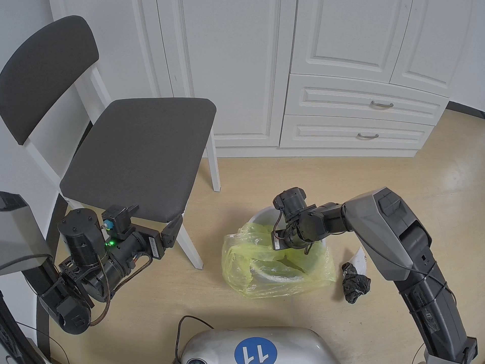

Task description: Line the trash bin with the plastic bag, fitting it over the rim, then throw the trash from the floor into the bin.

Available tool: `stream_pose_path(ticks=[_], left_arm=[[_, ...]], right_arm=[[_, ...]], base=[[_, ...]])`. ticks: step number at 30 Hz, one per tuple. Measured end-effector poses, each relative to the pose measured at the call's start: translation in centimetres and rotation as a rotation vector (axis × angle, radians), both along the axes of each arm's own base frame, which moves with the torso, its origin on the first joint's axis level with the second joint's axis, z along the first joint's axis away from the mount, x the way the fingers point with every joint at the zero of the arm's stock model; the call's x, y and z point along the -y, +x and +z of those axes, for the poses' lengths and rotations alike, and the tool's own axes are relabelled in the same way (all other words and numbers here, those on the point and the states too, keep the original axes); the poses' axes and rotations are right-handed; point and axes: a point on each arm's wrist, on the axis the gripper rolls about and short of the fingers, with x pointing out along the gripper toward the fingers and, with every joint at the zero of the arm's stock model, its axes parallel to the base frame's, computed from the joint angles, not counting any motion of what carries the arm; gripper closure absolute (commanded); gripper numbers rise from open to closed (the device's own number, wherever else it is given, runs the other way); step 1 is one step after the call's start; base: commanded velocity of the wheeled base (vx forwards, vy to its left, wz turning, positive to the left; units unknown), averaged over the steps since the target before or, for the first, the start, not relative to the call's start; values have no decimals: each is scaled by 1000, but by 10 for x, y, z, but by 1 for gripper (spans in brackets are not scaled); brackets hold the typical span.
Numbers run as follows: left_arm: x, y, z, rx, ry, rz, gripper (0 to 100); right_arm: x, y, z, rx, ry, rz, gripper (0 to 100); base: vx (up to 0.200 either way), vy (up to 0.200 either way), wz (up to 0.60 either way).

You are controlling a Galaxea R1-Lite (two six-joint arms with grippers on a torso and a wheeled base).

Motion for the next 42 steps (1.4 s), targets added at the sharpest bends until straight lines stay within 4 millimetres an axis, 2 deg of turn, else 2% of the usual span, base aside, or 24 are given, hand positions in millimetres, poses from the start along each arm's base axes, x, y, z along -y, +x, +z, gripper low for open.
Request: stream_pose_path(ticks=[3, 6, 10, 18, 24, 34, 42], left_arm=[[0, 1, -1, -2, 1, 2, 0], [0, 1, -1, -3, 1, 3, 0], [0, 1, -1, -4, 2, 3, 0], [0, 2, -2, -6, 3, 4, 0], [0, 1, -2, -6, 4, 4, 0], [0, 2, -3, -10, 5, 3, 0], [0, 2, -4, -11, 6, 2, 0]], right_arm=[[4, 3, -9, -12, -3, -16, 100], [9, 6, -7, -9, 7, -37, 100], [8, 7, 15, 22, 42, -56, 100], [15, 1, 76, 111, 97, -68, 100], [25, 7, 94, 182, 117, -107, 100], [35, 22, 100, 331, 167, -209, 100], [37, 33, 91, 411, 185, -269, 100]], base=[[0, 0, 0], [0, 0, 0], [0, 0, 0], [0, 0, 0], [0, 0, 0], [0, 0, 0], [0, 0, 0]])
